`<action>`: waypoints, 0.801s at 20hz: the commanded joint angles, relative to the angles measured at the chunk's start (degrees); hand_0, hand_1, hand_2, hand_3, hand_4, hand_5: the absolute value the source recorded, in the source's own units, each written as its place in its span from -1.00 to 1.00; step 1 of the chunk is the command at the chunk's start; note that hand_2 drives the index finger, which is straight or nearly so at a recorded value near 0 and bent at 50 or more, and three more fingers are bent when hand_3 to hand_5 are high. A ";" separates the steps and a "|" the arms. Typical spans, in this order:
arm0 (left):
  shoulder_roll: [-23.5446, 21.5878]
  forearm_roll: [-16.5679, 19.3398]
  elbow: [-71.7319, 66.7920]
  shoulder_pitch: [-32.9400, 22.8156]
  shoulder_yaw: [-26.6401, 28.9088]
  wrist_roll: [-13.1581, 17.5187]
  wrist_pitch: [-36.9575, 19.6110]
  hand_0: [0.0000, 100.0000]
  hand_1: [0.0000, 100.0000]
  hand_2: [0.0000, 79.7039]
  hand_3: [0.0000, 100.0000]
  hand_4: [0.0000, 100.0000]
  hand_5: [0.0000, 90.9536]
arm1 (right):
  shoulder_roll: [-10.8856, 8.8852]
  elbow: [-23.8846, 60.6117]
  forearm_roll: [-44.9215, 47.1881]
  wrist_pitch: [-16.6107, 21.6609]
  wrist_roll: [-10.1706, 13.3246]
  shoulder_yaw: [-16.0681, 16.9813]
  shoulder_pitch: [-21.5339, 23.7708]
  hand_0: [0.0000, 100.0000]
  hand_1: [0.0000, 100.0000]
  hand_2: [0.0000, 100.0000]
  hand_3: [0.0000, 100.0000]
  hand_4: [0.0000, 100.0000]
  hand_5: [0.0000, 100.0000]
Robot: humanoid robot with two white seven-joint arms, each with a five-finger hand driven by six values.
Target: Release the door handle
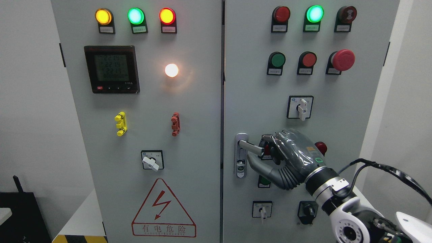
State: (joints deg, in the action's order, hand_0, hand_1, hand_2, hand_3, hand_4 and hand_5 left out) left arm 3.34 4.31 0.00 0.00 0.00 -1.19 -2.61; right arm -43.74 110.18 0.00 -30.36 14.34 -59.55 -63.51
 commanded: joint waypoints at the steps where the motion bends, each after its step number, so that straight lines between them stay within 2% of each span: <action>1: 0.00 0.00 -0.53 0.18 0.09 0.05 -0.11 -0.76 -0.22 -1.00 -1.00 -1.00 -1.00 | -0.03 0.12 1.84 0.12 -0.01 0.84 0.49 -0.05 -0.50 0.30 1.00 1.00 1.00; 12: 0.00 0.00 -0.53 0.18 0.09 0.05 -0.11 -0.76 -0.22 -1.00 -1.00 -1.00 -1.00 | 0.06 0.12 1.76 0.21 -0.01 1.19 0.49 -0.03 -0.50 0.31 1.00 1.00 1.00; 16: 0.00 0.00 -0.53 0.18 0.09 0.05 -0.11 -0.76 -0.22 -1.00 -1.00 -1.00 -1.00 | 0.06 0.12 1.76 0.30 1.13 1.19 0.57 -0.04 -0.50 0.31 1.00 1.00 1.00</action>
State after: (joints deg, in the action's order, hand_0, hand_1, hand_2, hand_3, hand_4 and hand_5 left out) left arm 3.34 4.31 0.00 0.00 0.00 -1.19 -2.70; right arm -43.70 110.26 0.01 -30.19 14.66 -58.80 -63.03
